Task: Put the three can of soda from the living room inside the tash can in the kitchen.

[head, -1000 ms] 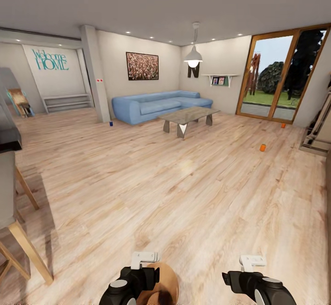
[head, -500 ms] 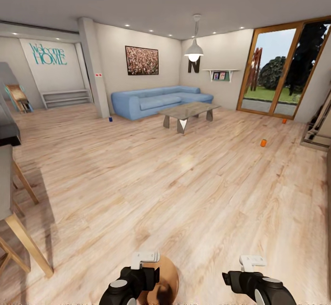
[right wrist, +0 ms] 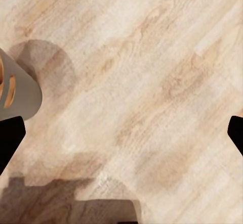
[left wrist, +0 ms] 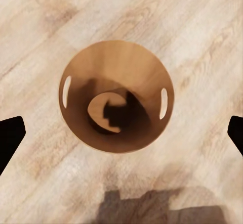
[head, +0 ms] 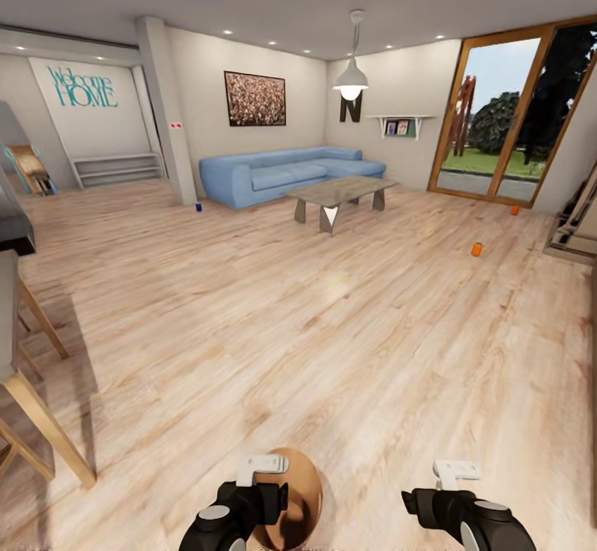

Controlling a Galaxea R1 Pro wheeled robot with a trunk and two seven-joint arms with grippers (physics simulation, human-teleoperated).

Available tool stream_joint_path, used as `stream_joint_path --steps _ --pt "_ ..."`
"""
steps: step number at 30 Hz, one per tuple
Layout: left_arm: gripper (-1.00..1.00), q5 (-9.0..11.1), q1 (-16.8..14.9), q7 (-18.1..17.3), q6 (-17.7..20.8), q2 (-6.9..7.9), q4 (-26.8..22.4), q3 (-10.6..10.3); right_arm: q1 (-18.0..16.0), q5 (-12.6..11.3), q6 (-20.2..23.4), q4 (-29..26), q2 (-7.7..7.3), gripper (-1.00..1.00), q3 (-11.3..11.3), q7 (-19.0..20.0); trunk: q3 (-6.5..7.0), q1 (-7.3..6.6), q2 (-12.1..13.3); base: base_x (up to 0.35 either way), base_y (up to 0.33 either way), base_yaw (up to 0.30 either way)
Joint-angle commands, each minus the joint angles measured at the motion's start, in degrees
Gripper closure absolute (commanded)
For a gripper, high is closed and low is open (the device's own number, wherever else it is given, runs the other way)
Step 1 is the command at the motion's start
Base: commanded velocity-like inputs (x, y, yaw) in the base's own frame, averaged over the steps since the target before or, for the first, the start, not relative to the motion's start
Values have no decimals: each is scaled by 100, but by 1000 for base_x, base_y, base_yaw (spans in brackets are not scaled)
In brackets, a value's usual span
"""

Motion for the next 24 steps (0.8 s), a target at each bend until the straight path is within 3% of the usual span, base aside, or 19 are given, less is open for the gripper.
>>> stream_joint_path --steps 1,10,20,24 --pt "-100 -3 0 0 -3 0 -1 0 0 0 -2 -1 0 -100 0 0 -28 23 -42 0 0 0" --pt "-100 -7 0 0 -16 6 -3 0 0 0 -5 -2 -1 -100 -1 0 -274 220 -403 0 0 0" --pt "-100 -12 0 -2 -56 16 3 -6 0 0 -88 -2 7 -100 -7 -7 -348 220 -403 0 0 0" --pt "-100 -51 0 20 -66 50 6 -47 0 0 -164 -2 4 -100 -117 -3 -380 220 -403 0 0 0"
